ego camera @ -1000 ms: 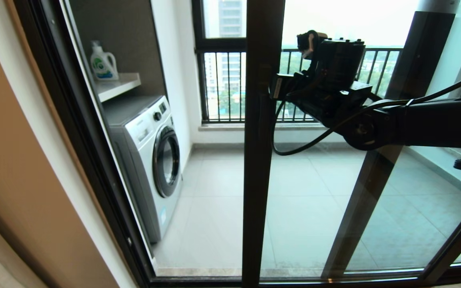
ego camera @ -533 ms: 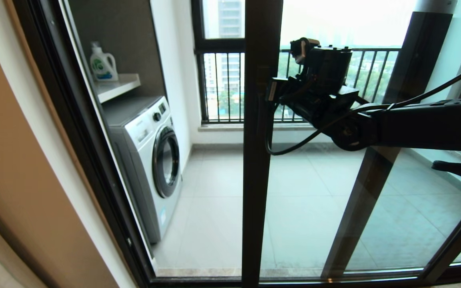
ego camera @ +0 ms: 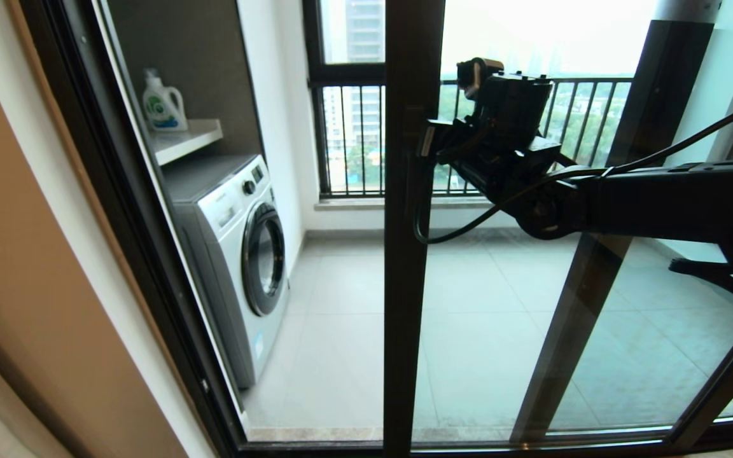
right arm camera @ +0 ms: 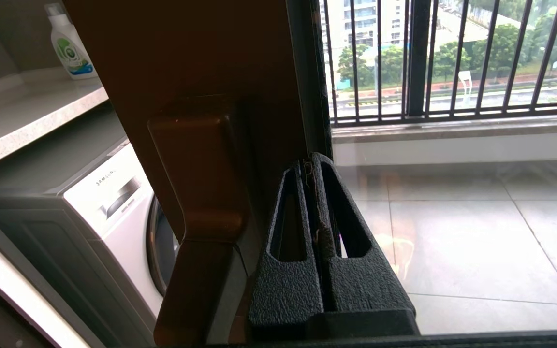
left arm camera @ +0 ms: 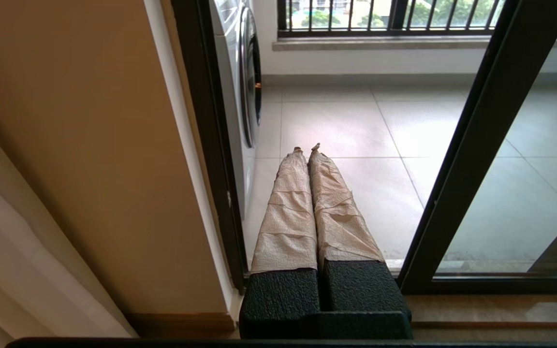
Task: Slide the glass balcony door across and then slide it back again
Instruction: Close the slid door
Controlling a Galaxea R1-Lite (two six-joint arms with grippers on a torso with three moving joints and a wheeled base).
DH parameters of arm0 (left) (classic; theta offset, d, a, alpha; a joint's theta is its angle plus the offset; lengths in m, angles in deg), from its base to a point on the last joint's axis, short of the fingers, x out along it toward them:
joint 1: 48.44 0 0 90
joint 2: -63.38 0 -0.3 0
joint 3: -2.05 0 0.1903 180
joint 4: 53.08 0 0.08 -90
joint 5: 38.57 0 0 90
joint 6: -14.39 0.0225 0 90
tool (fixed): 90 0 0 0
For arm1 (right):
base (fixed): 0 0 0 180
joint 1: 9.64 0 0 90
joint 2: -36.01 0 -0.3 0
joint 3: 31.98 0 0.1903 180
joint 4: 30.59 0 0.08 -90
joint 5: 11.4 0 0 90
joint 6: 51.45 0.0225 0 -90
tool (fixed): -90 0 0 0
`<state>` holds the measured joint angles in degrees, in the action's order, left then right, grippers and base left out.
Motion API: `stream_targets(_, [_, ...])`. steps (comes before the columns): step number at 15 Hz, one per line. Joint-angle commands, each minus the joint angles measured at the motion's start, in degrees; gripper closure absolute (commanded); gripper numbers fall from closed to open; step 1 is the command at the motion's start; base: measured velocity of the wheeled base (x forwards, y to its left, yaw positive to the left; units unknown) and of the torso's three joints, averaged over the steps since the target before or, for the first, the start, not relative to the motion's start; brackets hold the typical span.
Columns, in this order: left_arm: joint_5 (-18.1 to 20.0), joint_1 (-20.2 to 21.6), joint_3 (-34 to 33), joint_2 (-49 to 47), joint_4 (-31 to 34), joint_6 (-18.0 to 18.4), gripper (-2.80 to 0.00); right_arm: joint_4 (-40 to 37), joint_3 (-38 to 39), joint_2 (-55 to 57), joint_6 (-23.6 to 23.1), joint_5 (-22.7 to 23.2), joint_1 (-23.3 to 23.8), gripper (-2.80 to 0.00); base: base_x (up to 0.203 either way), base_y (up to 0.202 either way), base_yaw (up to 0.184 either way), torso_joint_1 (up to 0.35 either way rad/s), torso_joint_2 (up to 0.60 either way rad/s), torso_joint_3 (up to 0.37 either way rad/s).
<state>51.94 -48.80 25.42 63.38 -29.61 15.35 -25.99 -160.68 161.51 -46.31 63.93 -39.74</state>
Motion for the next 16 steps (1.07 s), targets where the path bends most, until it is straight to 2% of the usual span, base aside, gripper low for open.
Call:
stream_targets(1, [0.01, 0.00, 0.00, -0.09, -0.01, 0.00, 0.00, -0.10, 0.13, 0.80, 0.04, 0.25, -0.58, 0.00, 0.000, 0.000, 0.000, 0.000, 0.00, 0.000])
stream_targets(5, [0.02, 0.00, 0.00, -0.09, -0.01, 0.00, 0.00, -0.10, -0.50, 1.54, 0.04, 0.25, -2.10, 0.00, 0.000, 0.000, 0.000, 0.000, 0.00, 0.000])
stream_targets(10, [0.02, 0.00, 0.00, -0.09, -0.01, 0.00, 0.00, -0.59, -6.10, 5.00, -0.02, 0.23, -4.02, 0.00, 0.000, 0.000, 0.000, 0.000, 0.00, 0.000])
stream_targets(16, [-0.01, 0.00, 0.00, -0.09, -0.01, 0.00, 0.00, -0.54, -6.37, 6.07, -0.05, 0.34, -6.11, 0.00, 0.000, 0.000, 0.000, 0.000, 0.00, 0.000])
